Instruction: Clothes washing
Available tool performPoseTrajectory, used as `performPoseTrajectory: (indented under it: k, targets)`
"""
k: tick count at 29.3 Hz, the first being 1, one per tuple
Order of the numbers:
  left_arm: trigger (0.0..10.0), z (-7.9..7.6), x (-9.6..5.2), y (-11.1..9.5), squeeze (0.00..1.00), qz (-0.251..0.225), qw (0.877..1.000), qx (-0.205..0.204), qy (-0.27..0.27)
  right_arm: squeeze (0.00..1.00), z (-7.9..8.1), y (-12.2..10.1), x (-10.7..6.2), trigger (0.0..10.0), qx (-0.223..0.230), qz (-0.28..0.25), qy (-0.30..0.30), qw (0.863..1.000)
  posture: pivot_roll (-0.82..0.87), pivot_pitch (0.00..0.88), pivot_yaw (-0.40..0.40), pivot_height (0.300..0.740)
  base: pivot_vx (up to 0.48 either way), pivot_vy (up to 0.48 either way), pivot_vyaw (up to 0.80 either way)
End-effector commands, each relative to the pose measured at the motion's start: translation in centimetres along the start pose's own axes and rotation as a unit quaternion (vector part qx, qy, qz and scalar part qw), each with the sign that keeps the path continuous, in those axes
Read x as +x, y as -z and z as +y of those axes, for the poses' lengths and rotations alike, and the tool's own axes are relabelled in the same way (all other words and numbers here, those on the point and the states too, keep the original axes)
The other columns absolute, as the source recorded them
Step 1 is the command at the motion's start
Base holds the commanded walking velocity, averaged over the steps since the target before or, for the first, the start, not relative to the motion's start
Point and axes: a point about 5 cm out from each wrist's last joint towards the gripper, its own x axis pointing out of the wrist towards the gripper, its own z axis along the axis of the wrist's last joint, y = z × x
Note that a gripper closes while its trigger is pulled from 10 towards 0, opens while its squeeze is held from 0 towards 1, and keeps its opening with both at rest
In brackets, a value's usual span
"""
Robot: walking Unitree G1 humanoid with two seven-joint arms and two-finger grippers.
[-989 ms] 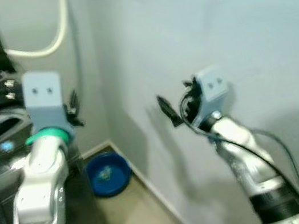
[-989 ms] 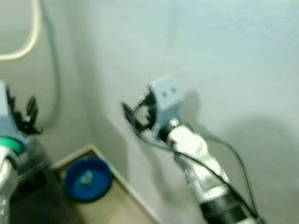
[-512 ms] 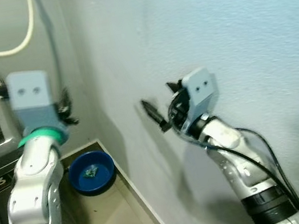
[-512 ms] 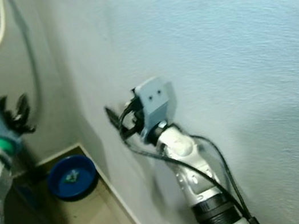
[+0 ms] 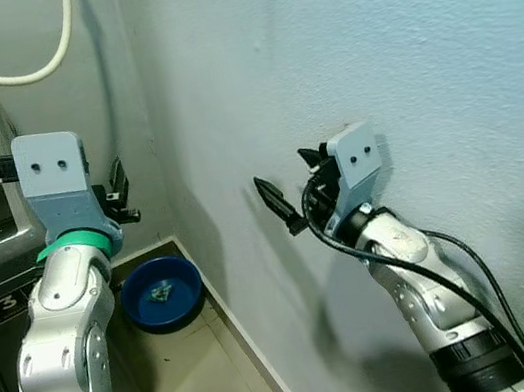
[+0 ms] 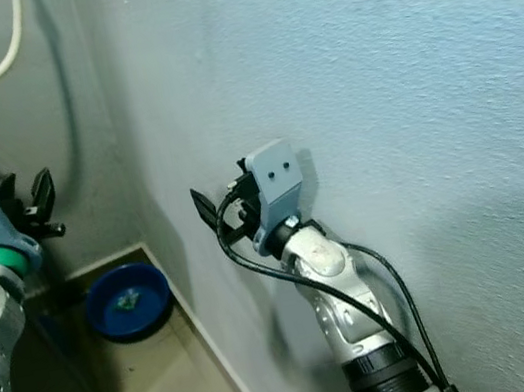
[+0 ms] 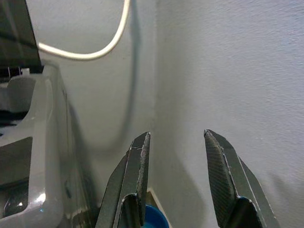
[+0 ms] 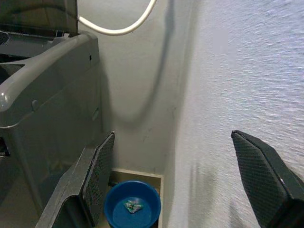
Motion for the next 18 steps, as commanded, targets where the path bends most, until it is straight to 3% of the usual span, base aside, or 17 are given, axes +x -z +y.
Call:
performPoseTrajectory:
  k: [1,10,18]
  targets:
    - [10.0,0.0,-0.5,-0.3,0.0,-0.019,1.0,0.001,0.01,0.0,0.1,0.2,-0.4,10.0,0.006,0.002,-0.008,1.0,0.02,0.078,-0.04,0.74,0.0,0.0,0.0]
    - [10.0,-0.2,-0.6,-0.4,0.0,-0.02,1.0,-0.002,0.014,0.0,0.6,-0.1,-0.3,10.0,0.012,-0.008,-0.03,0.999,0.02,0.076,-0.04,0.74,0.0,0.0,0.0]
    - [10.0,-0.2,-0.6,-0.4,0.0,-0.024,1.0,-0.004,0.013,0.0,1.2,-0.3,-0.4,10.0,0.005,-0.014,-0.054,0.998,0.02,0.077,-0.04,0.74,0.0,0.0,0.8]
